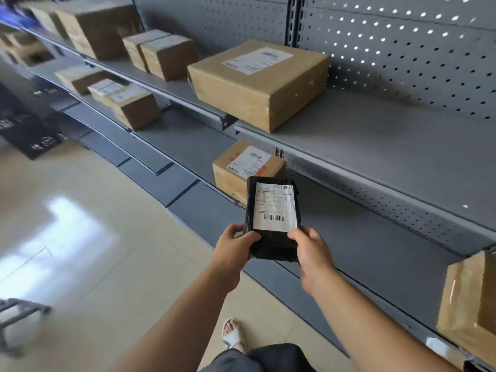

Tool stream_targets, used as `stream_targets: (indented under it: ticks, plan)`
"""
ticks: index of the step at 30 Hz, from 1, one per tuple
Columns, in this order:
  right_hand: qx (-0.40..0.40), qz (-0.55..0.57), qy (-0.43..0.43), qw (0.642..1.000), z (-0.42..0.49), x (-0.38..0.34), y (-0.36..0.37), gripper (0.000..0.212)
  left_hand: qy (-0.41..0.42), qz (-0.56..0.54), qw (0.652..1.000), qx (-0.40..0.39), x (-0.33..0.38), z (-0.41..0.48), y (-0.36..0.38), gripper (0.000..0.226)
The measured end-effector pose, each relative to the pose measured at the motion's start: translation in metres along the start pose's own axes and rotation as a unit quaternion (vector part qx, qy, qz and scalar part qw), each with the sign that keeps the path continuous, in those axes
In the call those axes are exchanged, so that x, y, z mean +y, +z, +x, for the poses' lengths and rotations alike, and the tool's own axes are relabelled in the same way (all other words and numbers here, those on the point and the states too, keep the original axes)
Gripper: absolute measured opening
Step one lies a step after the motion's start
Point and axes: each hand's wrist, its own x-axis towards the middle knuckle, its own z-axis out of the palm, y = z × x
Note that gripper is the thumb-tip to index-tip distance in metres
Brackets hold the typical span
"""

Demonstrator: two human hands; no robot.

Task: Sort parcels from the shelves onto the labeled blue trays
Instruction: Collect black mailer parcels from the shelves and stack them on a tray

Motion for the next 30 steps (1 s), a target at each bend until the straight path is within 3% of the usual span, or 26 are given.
stream_targets:
  ticks: [10, 17, 30]
  plan:
    - [-0.139, -0.072, -0.058, 0.986, -0.034, -0.019, 0.177, 0.032, 0.062, -0.136, 0.985, 0.087, 0.039, -0.008, -0.166, 0.025]
    - [-0.222, -0.088, -0.097, 0.966, -0.065, -0.028, 0.319, 0.022, 0.108, -0.202, 0.961, 0.157, 0.073, -0.007, -0.297, 0.020]
    - [-0.351, -0.105, -0.088, 0.926, -0.048, -0.051, 0.526, 0.025, 0.155, -0.270, 0.913, 0.262, 0.136, 0.043, -0.449, 0.022]
